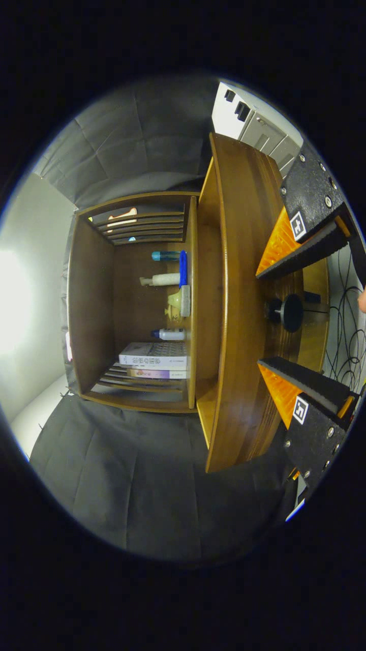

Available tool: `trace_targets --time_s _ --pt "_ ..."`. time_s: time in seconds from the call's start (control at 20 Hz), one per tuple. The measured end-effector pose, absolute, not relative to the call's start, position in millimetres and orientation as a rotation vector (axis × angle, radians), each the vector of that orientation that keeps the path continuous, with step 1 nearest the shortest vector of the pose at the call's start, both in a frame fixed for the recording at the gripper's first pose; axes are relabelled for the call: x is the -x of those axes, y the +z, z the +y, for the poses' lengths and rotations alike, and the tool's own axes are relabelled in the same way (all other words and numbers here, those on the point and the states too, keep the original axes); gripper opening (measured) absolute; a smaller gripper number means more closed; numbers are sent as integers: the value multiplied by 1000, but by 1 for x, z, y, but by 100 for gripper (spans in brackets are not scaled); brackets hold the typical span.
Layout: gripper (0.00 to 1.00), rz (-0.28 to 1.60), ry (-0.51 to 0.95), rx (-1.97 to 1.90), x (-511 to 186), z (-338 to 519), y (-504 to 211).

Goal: Pull open the drawer, take out the items inside it, and place them on the countertop above the cabinet.

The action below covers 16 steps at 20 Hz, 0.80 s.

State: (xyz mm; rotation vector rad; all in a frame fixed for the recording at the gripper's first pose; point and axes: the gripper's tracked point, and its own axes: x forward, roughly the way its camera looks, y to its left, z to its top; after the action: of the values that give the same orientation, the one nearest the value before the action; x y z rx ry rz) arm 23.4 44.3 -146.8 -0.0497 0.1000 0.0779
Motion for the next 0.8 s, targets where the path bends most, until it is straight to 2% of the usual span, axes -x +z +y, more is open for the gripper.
trace_targets --time_s 0.8 --pt "93 131 -22 10 -46 30 -159"
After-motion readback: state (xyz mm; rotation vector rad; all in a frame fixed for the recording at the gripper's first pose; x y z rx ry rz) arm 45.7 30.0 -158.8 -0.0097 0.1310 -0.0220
